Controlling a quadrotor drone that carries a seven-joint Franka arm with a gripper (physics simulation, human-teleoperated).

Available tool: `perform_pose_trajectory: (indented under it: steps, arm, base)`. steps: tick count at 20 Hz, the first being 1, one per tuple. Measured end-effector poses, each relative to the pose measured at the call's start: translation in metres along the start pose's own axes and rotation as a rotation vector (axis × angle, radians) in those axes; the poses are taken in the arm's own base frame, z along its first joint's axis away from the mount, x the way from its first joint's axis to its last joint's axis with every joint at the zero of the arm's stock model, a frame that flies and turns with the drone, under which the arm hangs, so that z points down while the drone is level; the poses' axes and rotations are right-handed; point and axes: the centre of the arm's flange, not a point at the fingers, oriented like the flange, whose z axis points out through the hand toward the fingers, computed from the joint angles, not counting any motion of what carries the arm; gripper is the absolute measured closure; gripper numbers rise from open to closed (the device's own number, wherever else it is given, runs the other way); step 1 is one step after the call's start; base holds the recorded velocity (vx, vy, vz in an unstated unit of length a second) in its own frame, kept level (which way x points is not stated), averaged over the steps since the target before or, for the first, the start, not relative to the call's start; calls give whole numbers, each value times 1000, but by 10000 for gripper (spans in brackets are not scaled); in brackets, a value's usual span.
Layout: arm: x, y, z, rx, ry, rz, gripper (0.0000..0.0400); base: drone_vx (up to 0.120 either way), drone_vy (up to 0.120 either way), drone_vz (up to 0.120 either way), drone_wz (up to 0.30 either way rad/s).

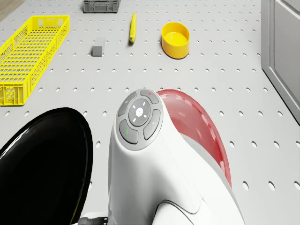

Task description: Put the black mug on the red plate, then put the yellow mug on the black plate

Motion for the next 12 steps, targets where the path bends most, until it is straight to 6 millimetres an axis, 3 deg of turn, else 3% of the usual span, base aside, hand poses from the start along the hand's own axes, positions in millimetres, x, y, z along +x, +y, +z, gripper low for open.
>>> perform_pose_trajectory:
  steps: [9,12]
  arm:
    - [0,0,0,0,0,0,290]
    - [0,0,0,0,0,0,290]
  base:
    - [120,-120,0,0]
    - [120,-27,0,0]
